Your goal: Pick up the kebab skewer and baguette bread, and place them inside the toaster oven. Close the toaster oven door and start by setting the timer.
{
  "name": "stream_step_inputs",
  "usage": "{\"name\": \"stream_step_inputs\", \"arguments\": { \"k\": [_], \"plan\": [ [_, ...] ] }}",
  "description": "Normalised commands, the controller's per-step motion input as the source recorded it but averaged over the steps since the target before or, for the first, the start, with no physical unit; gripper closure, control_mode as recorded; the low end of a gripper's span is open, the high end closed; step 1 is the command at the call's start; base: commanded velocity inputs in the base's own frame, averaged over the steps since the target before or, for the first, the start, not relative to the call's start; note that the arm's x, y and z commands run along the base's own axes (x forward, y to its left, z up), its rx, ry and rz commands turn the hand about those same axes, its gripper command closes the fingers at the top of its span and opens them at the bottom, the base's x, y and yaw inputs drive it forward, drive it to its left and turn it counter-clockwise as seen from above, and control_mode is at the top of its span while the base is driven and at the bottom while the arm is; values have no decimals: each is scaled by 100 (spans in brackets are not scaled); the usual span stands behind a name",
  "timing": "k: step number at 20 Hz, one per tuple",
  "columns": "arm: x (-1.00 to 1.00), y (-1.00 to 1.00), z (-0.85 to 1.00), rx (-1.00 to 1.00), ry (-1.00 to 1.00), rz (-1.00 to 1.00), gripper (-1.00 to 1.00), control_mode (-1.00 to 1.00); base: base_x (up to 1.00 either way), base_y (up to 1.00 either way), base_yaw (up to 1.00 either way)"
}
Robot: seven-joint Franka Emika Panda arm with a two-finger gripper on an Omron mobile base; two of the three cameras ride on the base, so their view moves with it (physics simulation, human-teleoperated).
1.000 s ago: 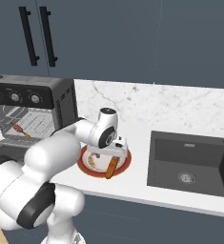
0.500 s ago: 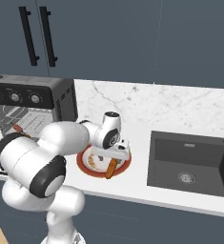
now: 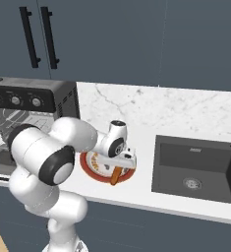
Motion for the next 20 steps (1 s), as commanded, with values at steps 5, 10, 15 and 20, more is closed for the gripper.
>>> {"name": "stream_step_inputs", "arguments": {
  "k": [5, 10, 15, 20],
  "plan": [
    [0, 0, -17, -3, 0, 0, 100, -100, 0, 0, 0],
    [-8, 0, -2, 0, -8, 0, 100, -100, 0, 0, 0],
    [-31, 3, 6, 0, -20, 0, 100, -100, 0, 0, 0],
    [-50, 46, 81, -15, -30, 1, 100, -100, 0, 0, 0]
  ]
}}
